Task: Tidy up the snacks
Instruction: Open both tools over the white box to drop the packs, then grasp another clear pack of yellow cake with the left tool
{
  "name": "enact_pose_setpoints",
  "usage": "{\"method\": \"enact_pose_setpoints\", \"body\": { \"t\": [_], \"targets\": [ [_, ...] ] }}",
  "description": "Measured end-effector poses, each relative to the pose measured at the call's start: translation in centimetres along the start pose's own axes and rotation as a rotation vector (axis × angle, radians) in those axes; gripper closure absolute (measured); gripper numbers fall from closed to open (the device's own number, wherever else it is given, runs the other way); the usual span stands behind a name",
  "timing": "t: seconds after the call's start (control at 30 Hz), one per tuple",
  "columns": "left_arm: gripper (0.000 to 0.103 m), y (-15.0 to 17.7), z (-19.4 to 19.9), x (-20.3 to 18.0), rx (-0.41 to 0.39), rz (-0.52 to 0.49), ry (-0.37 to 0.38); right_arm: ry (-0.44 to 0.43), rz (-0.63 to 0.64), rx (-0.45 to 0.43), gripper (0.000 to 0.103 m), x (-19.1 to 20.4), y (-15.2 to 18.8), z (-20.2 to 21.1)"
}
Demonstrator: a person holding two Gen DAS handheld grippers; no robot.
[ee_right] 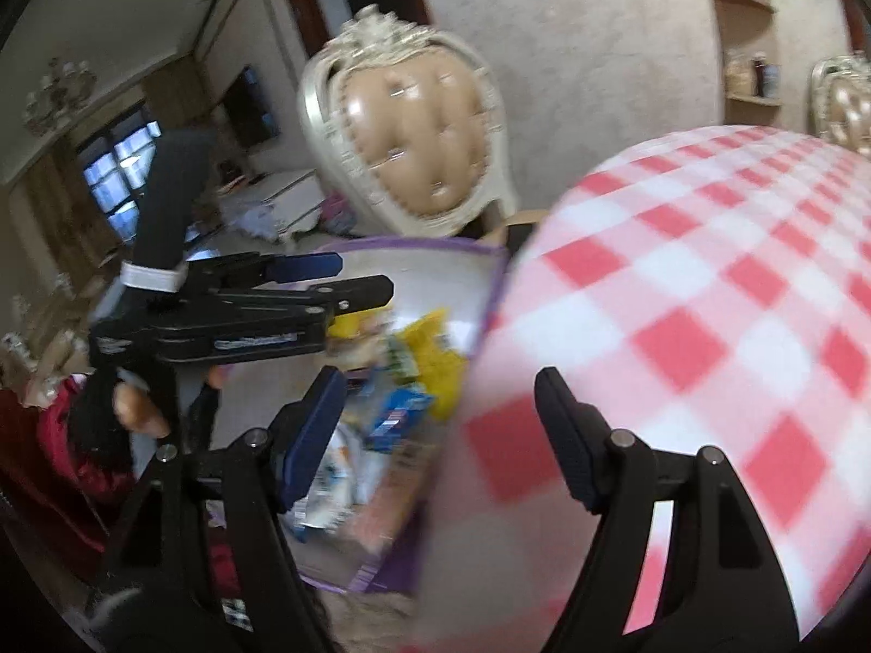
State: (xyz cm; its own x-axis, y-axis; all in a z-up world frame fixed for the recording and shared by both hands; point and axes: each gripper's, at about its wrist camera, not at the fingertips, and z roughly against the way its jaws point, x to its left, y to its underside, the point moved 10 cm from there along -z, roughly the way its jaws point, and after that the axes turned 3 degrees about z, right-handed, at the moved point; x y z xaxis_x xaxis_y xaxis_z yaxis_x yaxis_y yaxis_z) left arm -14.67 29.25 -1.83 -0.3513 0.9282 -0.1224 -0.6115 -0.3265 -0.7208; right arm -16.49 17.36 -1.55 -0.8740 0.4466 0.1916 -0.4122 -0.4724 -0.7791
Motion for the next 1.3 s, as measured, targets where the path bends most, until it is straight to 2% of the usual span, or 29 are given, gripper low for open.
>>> {"method": "enact_pose_setpoints", "body": {
  "t": [0.1, 0.23, 0.33, 0.4, 0.5, 0.6, 0.7, 0.83, 0.93, 1.0, 1.07, 1.17, 1.23, 1.3],
  "targets": [
    [0.025, -2.9, -0.3, -6.2, -0.020, -0.019, 0.125, 0.123, -0.026, -0.024, 0.023, -4.5, 0.0, 2.5],
    [0.020, -6.7, -1.5, -14.4, -0.054, -0.055, 0.248, 0.242, -0.178, -0.098, 0.022, -13.2, 0.6, 7.3],
    [0.019, -9.7, -3.8, -20.5, -0.070, -0.061, 0.322, 0.330, -0.339, -0.193, 0.022, -20.8, 1.5, 11.2],
    [0.018, -11.3, -6.6, -24.8, -0.020, -0.046, 0.376, 0.384, -0.430, -0.237, 0.022, -24.6, 2.1, 13.0],
    [0.018, -12.7, -10.9, -30.0, 0.069, -0.021, 0.409, 0.471, -0.537, -0.271, 0.022, -30.4, 3.5, 16.1],
    [0.018, -14.8, -16.3, -35.2, 0.142, 0.013, 0.416, 0.552, -0.608, -0.292, 0.022, -35.2, 4.9, 18.6],
    [0.018, -17.0, -20.6, -39.9, 0.163, 0.036, 0.423, 0.629, -0.697, -0.313, 0.022, -40.0, 6.8, 20.8],
    [0.018, -20.6, -29.1, -47.4, 0.282, 0.109, 0.439, 0.672, -0.765, -0.340, 0.022, -44.1, 7.9, 22.1],
    [0.018, -23.7, -35.7, -51.9, 0.320, 0.154, 0.358, 0.682, -0.755, -0.331, 0.022, -45.1, 7.8, 22.1],
    [0.018, -25.8, -39.6, -55.2, 0.325, 0.145, 0.324, 0.681, -0.701, -0.327, 0.022, -44.9, 7.1, 21.8],
    [0.018, -27.5, -41.5, -57.6, 0.299, 0.146, 0.319, 0.683, -0.610, -0.309, 0.022, -44.4, 5.9, 21.2],
    [0.018, -28.7, -44.4, -60.1, 0.271, 0.100, 0.256, 0.654, -0.532, -0.312, 0.022, -44.8, 4.7, 20.7],
    [0.018, -29.0, -46.1, -61.3, 0.276, 0.069, 0.227, 0.645, -0.511, -0.297, 0.022, -46.6, 4.2, 20.6],
    [0.018, -29.2, -48.0, -61.6, 0.267, 0.052, 0.179, 0.687, -0.509, -0.297, 0.022, -49.1, 4.2, 21.5]
  ]
}}
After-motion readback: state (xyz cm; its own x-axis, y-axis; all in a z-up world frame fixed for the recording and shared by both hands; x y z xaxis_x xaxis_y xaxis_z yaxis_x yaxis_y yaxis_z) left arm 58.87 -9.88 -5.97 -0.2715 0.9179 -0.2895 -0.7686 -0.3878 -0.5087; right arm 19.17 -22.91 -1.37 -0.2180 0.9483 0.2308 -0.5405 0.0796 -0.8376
